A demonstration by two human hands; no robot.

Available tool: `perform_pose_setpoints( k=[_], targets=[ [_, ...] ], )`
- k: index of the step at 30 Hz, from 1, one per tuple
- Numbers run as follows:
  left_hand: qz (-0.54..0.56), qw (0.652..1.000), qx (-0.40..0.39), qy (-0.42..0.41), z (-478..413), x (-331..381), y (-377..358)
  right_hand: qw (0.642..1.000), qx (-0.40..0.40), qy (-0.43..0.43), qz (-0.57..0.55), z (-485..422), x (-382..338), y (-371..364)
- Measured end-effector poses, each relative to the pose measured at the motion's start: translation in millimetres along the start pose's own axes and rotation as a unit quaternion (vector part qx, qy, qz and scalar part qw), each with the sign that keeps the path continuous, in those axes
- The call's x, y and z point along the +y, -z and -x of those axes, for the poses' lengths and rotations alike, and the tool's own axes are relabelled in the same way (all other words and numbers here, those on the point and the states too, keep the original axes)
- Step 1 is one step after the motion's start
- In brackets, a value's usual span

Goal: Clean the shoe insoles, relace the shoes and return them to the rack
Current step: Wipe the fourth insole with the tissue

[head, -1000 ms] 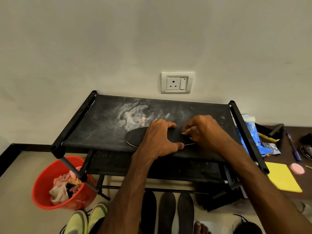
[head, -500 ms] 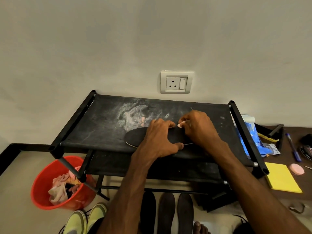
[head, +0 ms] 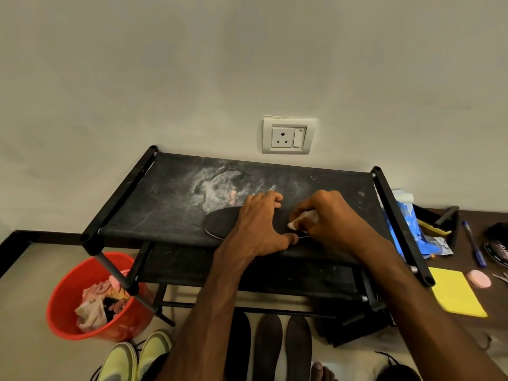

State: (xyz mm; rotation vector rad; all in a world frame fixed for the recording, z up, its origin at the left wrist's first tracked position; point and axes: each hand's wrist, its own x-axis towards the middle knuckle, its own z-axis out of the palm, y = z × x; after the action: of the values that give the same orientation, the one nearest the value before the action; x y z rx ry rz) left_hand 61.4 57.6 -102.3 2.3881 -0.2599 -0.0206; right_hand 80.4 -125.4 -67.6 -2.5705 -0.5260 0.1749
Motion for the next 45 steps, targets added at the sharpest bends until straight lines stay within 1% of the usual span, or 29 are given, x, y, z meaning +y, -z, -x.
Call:
perform_pose_setpoints(
  k=[2,4,6,8,11,16,18,22,25,27,29,30,32,35,38,41,43,45],
  targets=[
    [-0.003,1.0,-0.003,0.002,0.9,1.6,0.5,0.999,0.042,-0.024,0.006,-9.8,-0.3,-8.2],
    [-0.002,1.0,-0.007,0.004,1.6,2.2,0.9,0.994,0.09,-0.046,0.036,-19.6,-1.0,-15.6],
    [0.002,1.0,-0.008,0.006,1.3,1.8,1.3,0.991,0.114,-0.052,0.043,-26.2,-2.9,-20.2],
    [0.006,1.0,-0.013,0.006,1.0,2.4,2.8,0.992,0.11,-0.032,0.047,-28.7,-3.5,-22.8],
    [0.007,1.0,-0.021,0.006,-0.1,2.5,4.1,0.996,0.07,0.019,0.058,-20.6,-1.4,-19.0],
    [0.011,1.0,-0.016,0.001,-1.5,-0.1,3.0,0.998,-0.03,0.05,-0.011,5.4,0.6,1.0],
    [0.013,1.0,-0.018,-0.005,-0.7,-0.5,2.6,0.998,-0.045,0.048,-0.024,6.5,1.5,5.0],
    [0.003,1.0,-0.022,-0.022,1.0,-2.9,5.7,0.998,-0.018,0.032,-0.049,1.2,4.2,1.1],
    [-0.067,0.997,-0.017,-0.022,1.8,-4.1,17.4,0.998,-0.002,0.009,-0.056,-0.5,2.7,-2.2],
    [-0.123,0.992,-0.012,0.017,4.3,-6.8,30.3,0.998,-0.008,-0.006,-0.069,0.2,0.6,-1.5],
    [-0.15,0.986,-0.03,0.071,9.8,-12.5,42.6,0.997,-0.011,-0.018,-0.074,2.0,0.0,-0.2],
    [-0.144,0.985,-0.041,0.09,12.4,-16.8,46.9,0.997,-0.013,-0.024,-0.073,2.8,0.0,0.8],
    [-0.118,0.988,-0.045,0.094,15.8,-22.5,52.7,0.997,-0.011,-0.033,-0.068,3.9,0.5,3.4],
    [-0.081,0.994,-0.022,0.064,14.5,-25.2,48.4,0.996,0.024,-0.053,-0.065,4.0,3.4,8.5],
    [-0.04,0.998,-0.023,0.037,11.4,-19.3,35.5,0.995,0.048,-0.074,-0.047,-0.8,11.9,8.7],
    [-0.038,0.999,-0.018,0.025,6.3,-13.5,24.6,0.991,0.064,-0.113,-0.026,-6.3,21.3,3.8],
    [-0.045,0.998,-0.015,0.03,3.9,-12.1,22.3,0.988,0.095,-0.119,-0.018,-9.2,25.5,0.8],
    [-0.05,0.998,-0.015,0.031,3.6,-13.2,21.9,0.987,0.109,-0.121,-0.007,-11.6,26.0,-2.1]
  ],
)
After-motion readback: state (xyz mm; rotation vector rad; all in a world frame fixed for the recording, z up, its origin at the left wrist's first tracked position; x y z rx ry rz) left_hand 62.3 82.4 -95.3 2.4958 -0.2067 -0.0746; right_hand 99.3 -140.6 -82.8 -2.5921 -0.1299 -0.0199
